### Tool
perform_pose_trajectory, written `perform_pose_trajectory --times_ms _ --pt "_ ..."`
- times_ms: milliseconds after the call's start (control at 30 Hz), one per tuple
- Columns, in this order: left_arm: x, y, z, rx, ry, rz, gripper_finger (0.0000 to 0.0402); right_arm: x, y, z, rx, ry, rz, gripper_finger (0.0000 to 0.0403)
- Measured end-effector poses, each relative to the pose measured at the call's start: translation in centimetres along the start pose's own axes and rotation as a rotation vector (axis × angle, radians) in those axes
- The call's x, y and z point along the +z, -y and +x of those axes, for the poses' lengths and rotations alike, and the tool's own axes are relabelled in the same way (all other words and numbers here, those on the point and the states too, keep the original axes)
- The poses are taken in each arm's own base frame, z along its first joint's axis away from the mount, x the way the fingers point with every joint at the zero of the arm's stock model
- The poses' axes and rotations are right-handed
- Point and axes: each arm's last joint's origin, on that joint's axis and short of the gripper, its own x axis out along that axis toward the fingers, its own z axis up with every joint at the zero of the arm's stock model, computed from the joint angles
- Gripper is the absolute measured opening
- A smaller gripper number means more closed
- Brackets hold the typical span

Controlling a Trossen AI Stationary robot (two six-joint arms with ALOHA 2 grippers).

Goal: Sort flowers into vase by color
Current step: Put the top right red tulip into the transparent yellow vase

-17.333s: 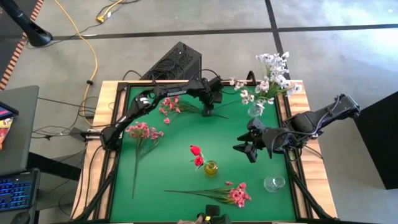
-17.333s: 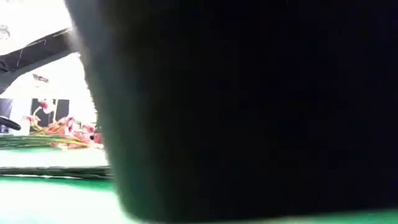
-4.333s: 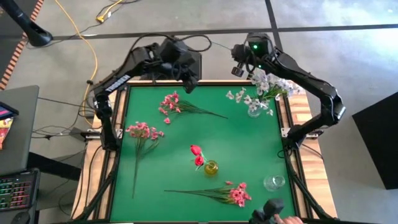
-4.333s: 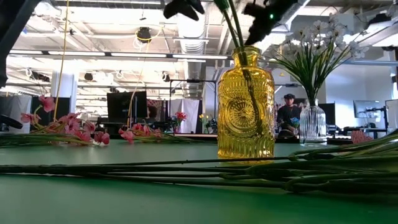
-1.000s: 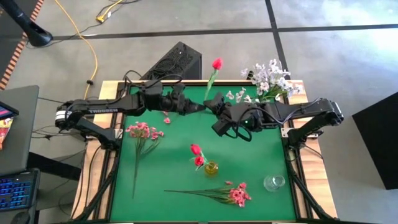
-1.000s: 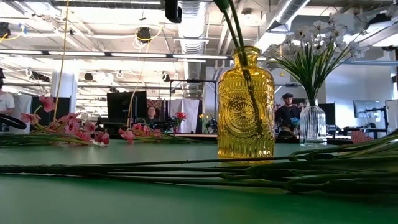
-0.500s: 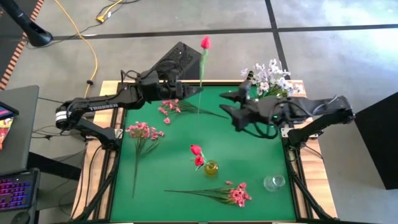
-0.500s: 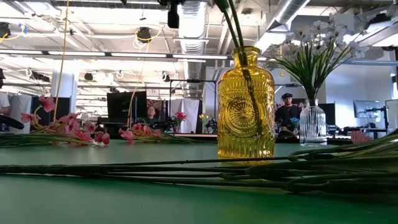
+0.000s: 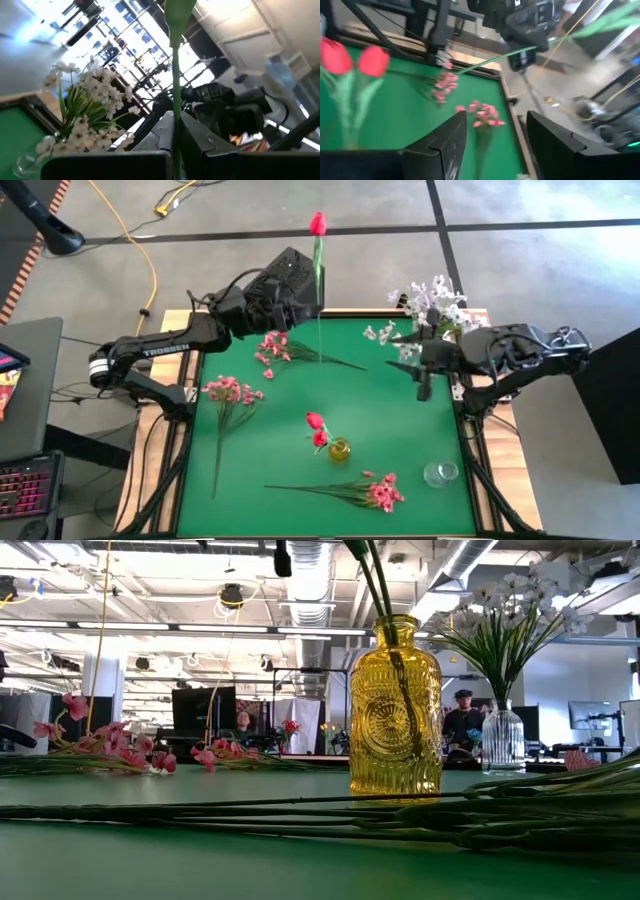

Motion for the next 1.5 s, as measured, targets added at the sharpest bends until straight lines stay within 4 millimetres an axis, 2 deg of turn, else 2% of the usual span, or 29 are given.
perform_pose_trajectory --times_ms 167,433,600,1033,1267,1500 --pt "0.0 0.8 0.0 -0.062 0.006 0.111 0.0 -0.1 -0.8 -0.8 0.082 0.007 0.087 0.023" --pt "-0.2 2.8 -0.8 -0.14 0.003 0.221 0.0 0.2 -2.2 -1.4 0.155 0.027 0.088 0.023" --pt "-0.5 4.3 -1.4 -0.192 0.004 0.305 0.0 0.5 -2.4 -1.6 0.166 0.049 0.098 0.023" --pt "-3.5 7.4 -1.6 -0.286 -0.025 0.454 0.0 0.9 -2.6 -1.7 0.176 0.092 0.127 0.023" --pt "-4.1 8.8 -1.8 -0.36 0.021 0.487 0.0 1.0 -3.1 -2.1 0.207 0.097 0.151 0.023" --pt "-5.6 10.8 -2.2 -0.451 0.042 0.576 0.0 1.1 -3.7 -2.7 0.249 0.108 0.148 0.023"
